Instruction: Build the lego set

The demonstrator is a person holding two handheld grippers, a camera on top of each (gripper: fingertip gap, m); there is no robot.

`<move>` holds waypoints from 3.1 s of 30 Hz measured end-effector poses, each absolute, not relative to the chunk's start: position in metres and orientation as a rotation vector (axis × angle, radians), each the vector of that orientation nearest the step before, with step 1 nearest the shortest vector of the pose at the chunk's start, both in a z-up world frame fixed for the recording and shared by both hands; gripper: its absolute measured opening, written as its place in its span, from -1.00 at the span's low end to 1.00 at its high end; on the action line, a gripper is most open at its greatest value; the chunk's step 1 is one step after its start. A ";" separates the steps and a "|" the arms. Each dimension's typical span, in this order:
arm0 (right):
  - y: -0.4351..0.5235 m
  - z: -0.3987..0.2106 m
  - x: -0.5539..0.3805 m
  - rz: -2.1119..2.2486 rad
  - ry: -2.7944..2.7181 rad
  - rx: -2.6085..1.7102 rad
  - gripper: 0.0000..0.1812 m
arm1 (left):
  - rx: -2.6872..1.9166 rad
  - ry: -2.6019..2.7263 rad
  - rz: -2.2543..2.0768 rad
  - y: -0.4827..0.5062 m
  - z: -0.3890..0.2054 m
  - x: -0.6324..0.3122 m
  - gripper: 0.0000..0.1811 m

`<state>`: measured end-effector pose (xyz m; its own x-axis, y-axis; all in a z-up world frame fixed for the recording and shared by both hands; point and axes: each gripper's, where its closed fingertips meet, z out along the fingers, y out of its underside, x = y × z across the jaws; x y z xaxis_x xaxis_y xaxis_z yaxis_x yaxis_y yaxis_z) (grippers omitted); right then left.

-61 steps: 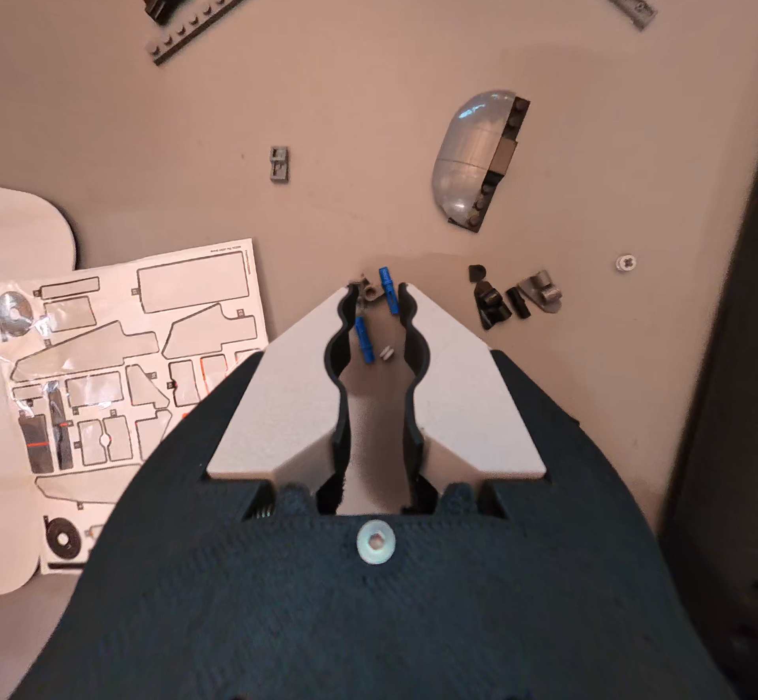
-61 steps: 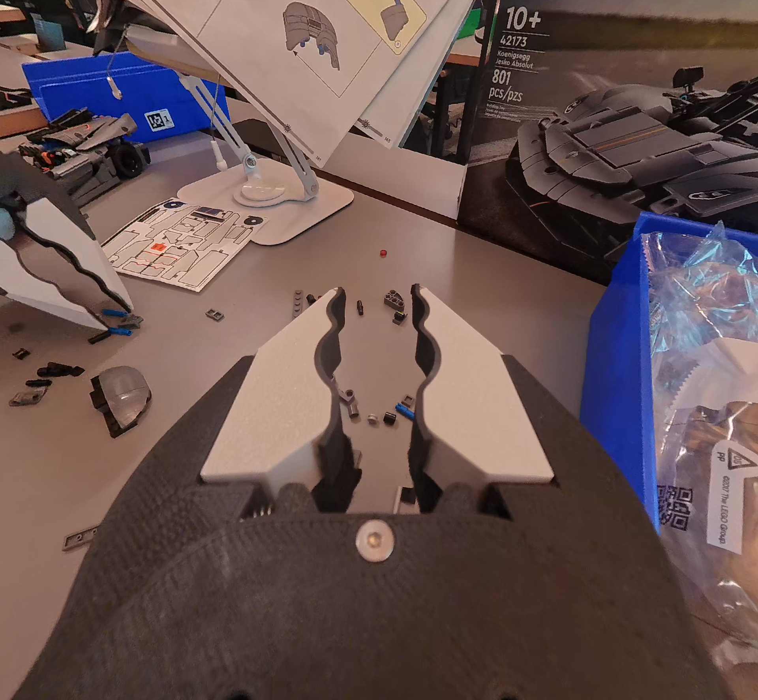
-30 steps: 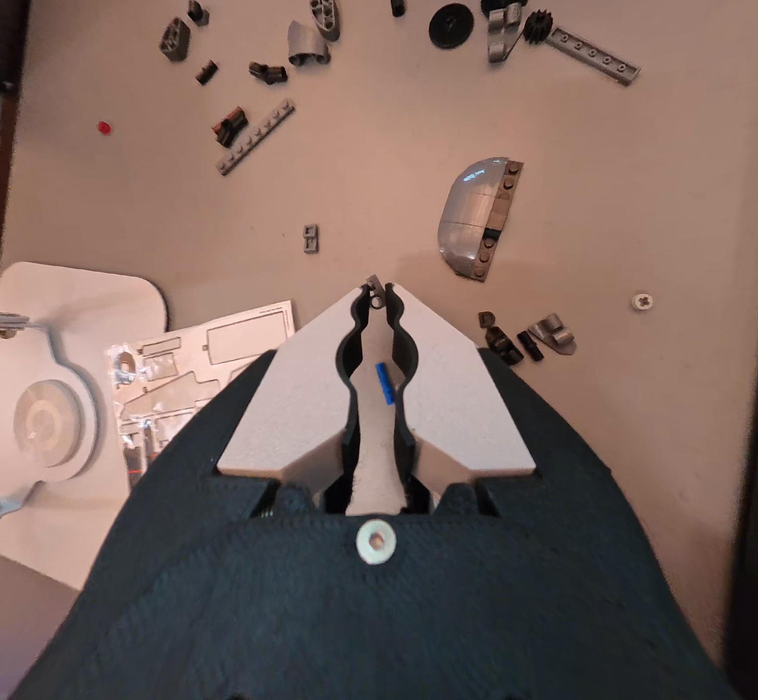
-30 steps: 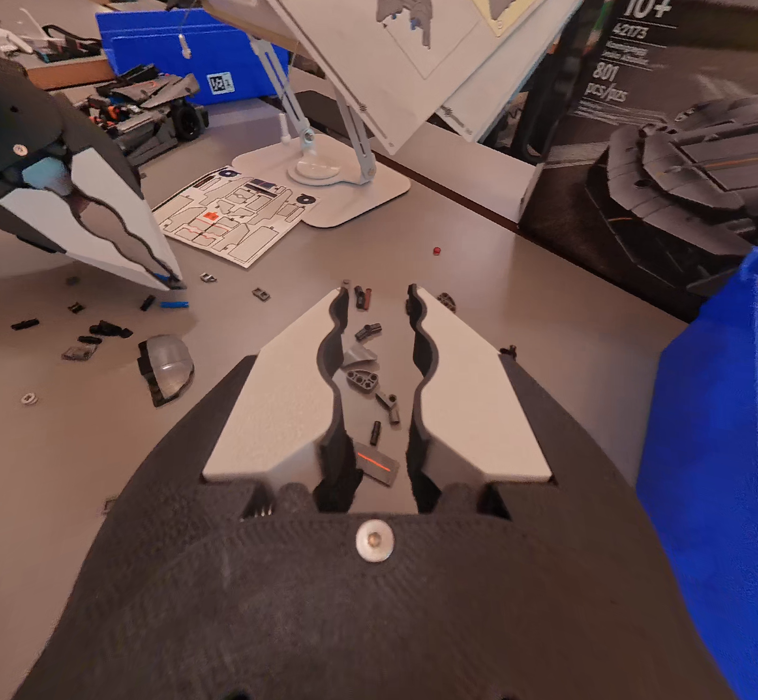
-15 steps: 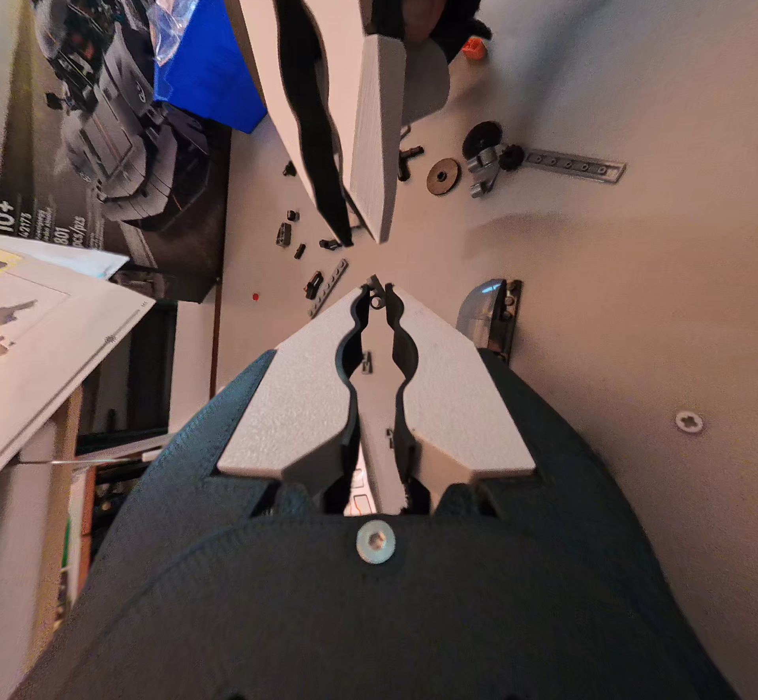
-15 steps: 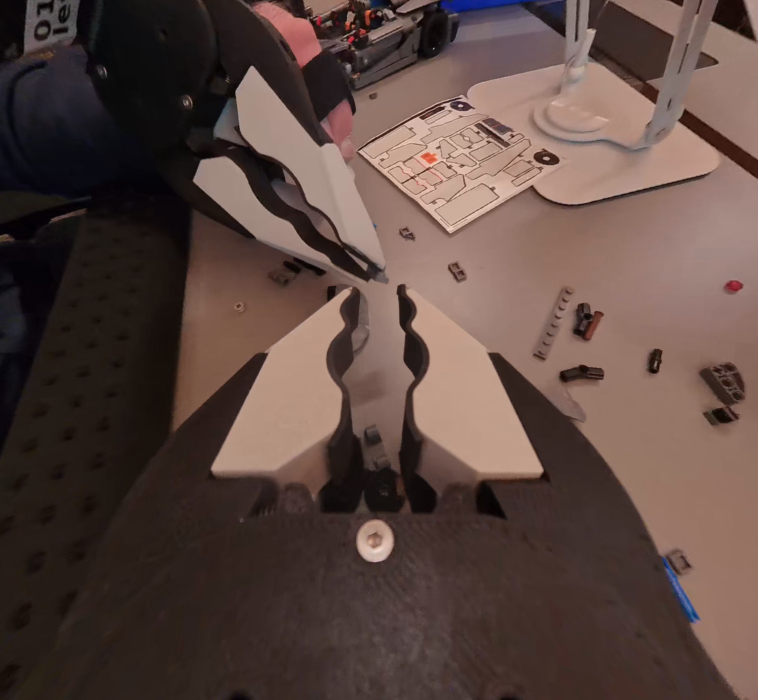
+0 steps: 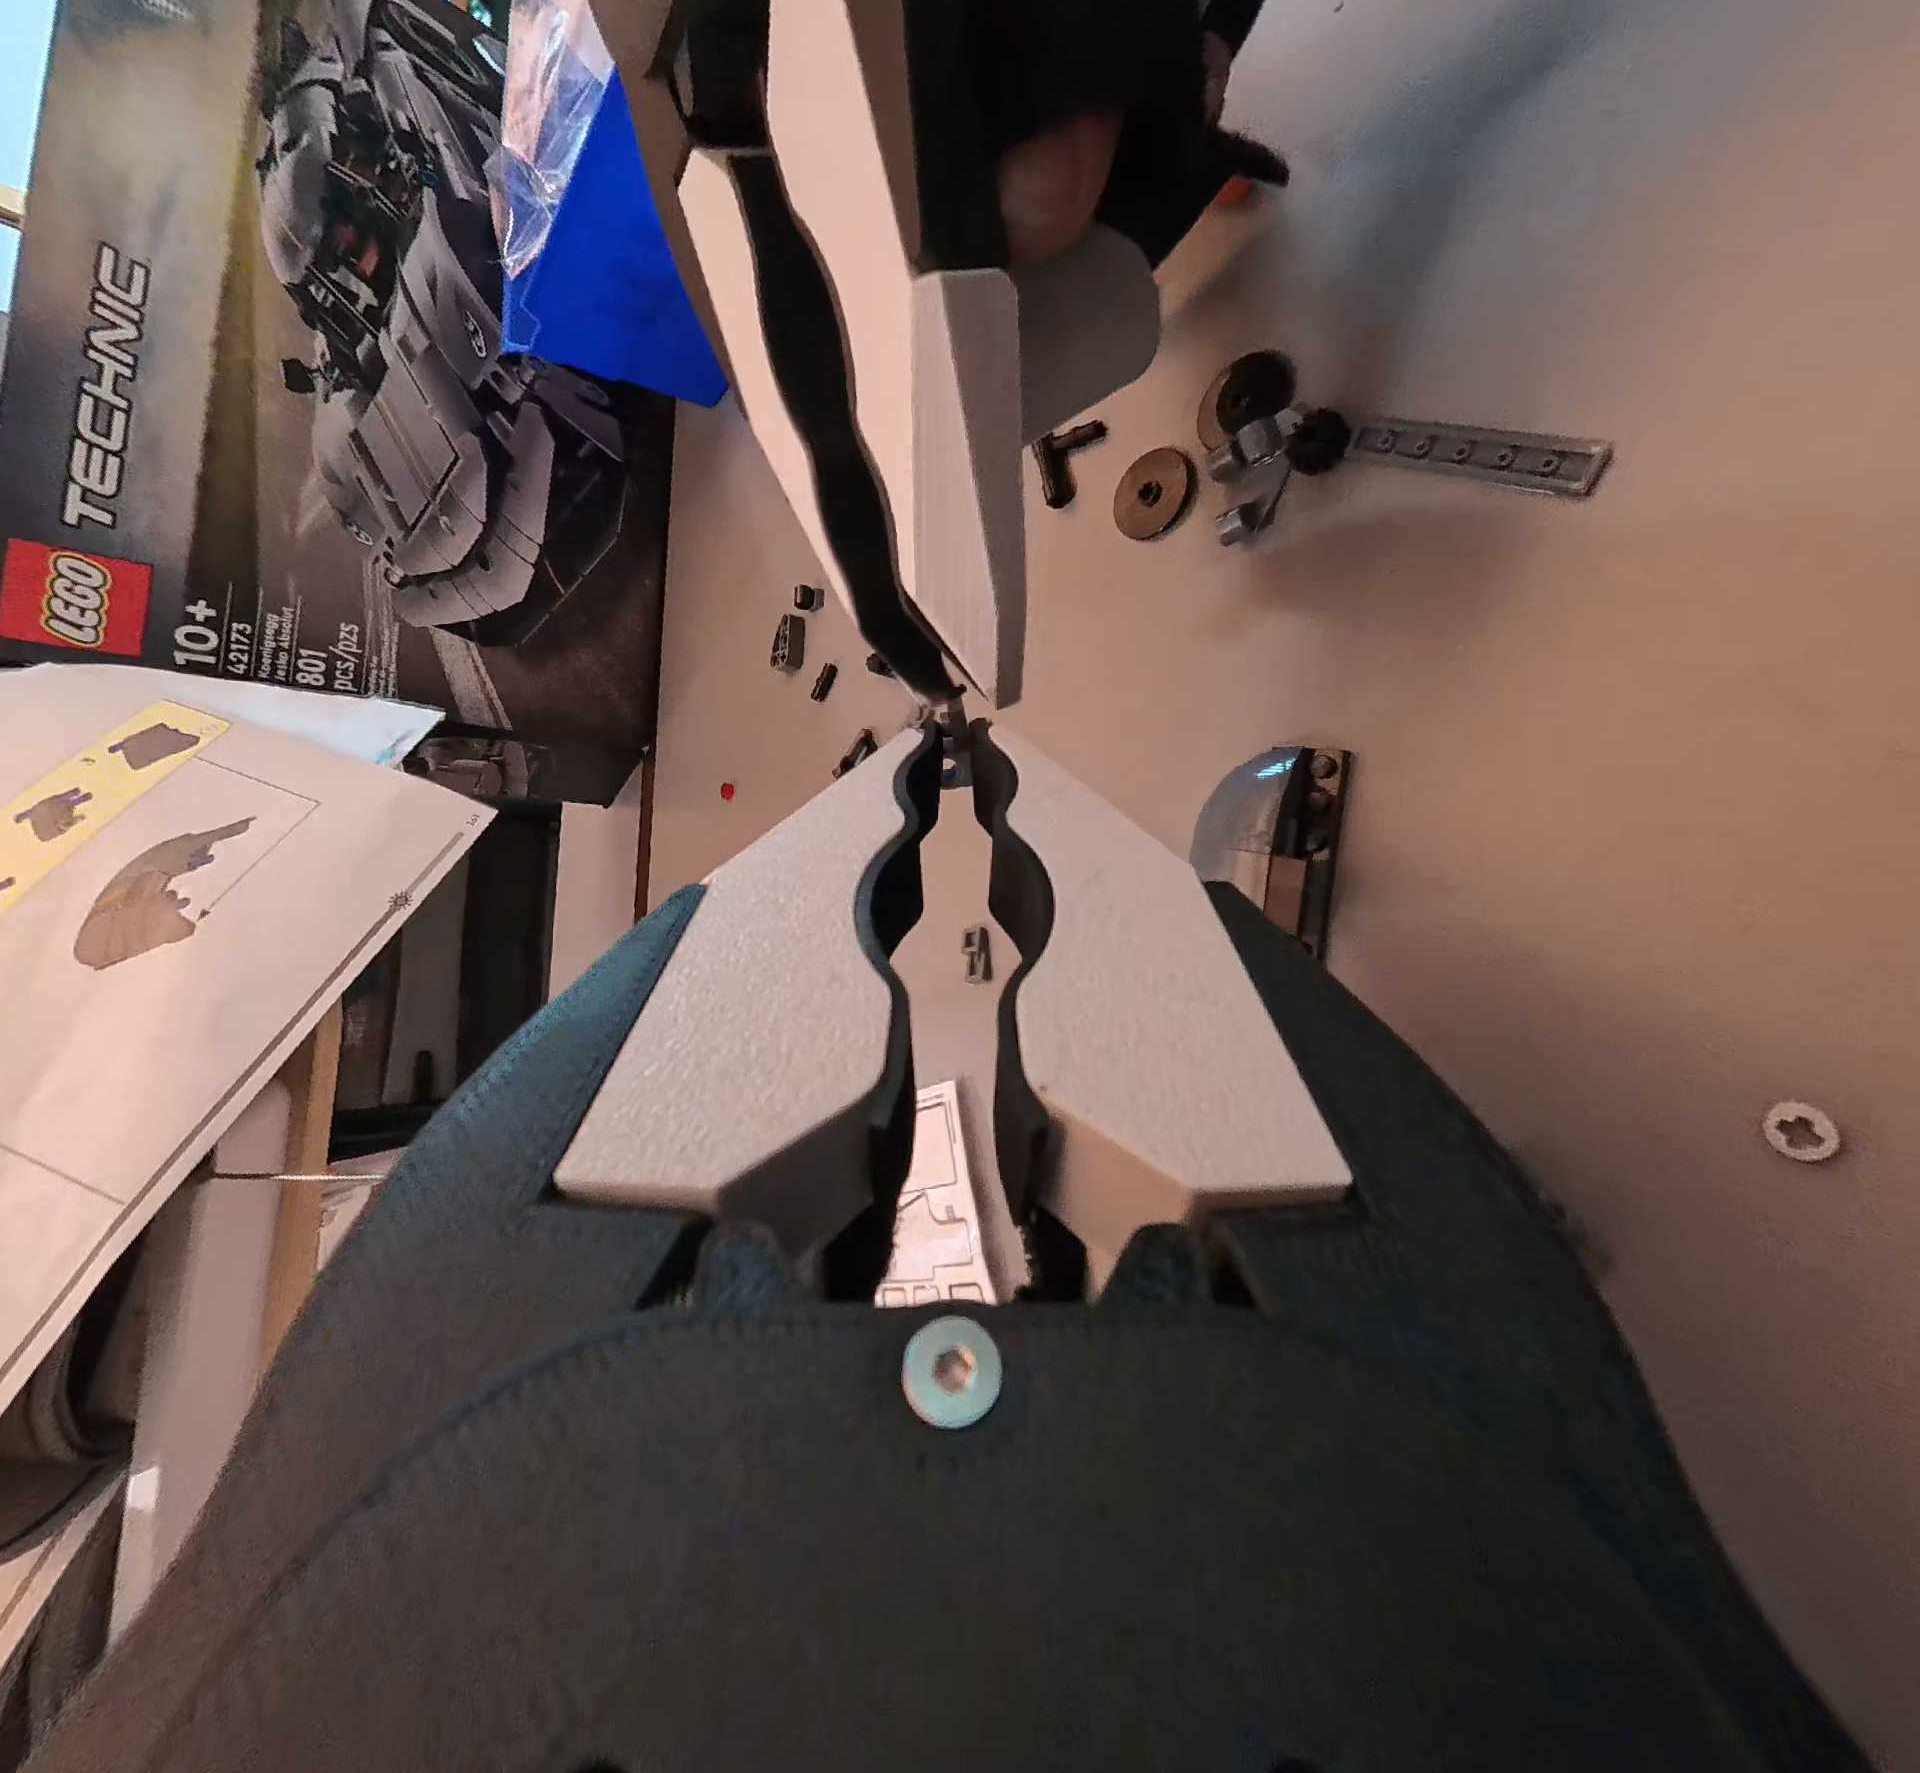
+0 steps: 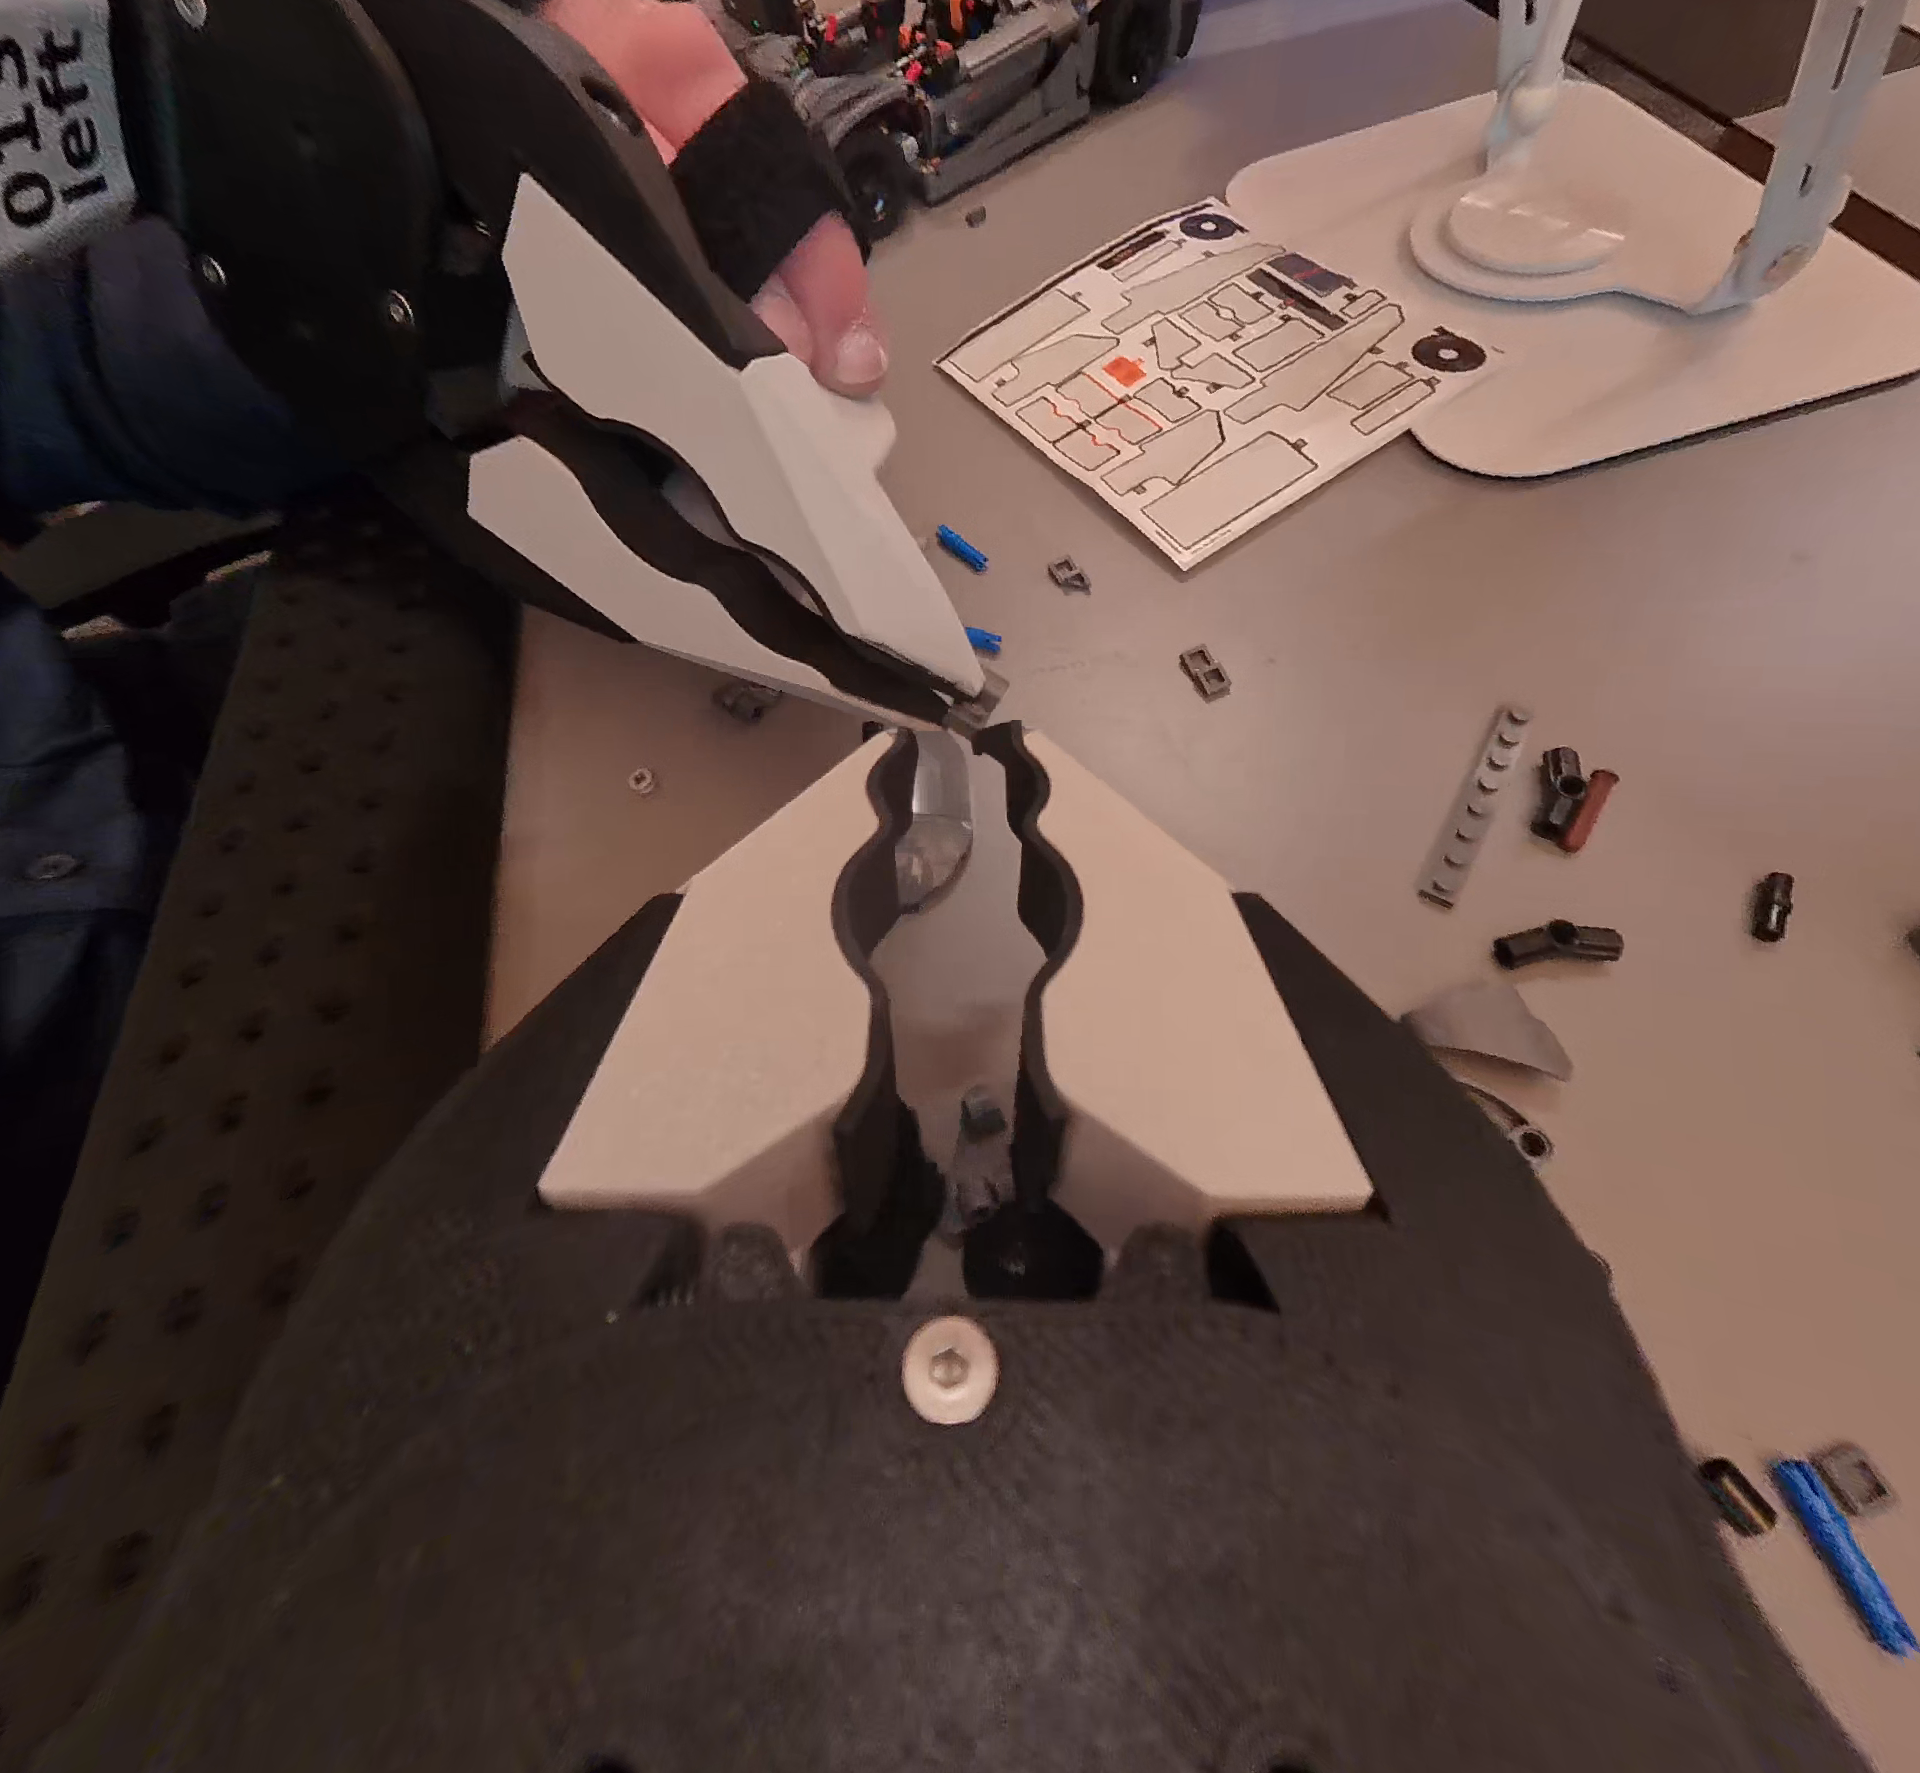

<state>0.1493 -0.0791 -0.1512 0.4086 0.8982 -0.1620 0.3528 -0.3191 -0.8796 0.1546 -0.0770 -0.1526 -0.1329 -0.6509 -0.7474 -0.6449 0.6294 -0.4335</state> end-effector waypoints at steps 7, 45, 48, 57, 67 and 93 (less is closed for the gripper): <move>-0.081 -0.152 0.148 0.895 -1.075 -1.860 -0.84 | -1.017 1.815 -0.004 -0.080 -0.150 0.155 -0.98; -0.055 -0.126 0.171 0.845 -0.891 -1.783 -0.84 | -1.047 1.683 -0.088 -0.059 -0.134 0.149 -0.98; -0.041 -0.116 0.168 0.814 -0.812 -1.797 -0.83 | -1.066 1.647 -0.092 -0.045 -0.130 0.139 -0.97; -0.012 -0.097 0.134 0.880 -0.701 -1.794 -0.77 | -1.056 1.573 -0.086 -0.038 -0.112 0.124 -0.98; -0.029 -0.106 0.116 1.002 -0.787 -1.734 -0.75 | -1.013 1.604 -0.039 -0.040 -0.117 0.121 -0.98; -0.044 -0.089 0.125 1.048 -0.804 -1.670 -0.74 | -0.870 1.557 0.118 -0.045 -0.103 0.126 -0.98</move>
<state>0.1249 -0.0439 -0.0894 0.4113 0.8705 -0.2704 0.0360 -0.3119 -0.9494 0.1264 -0.0454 -0.1027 0.0726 -0.4502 -0.8899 -0.5797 0.7070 -0.4050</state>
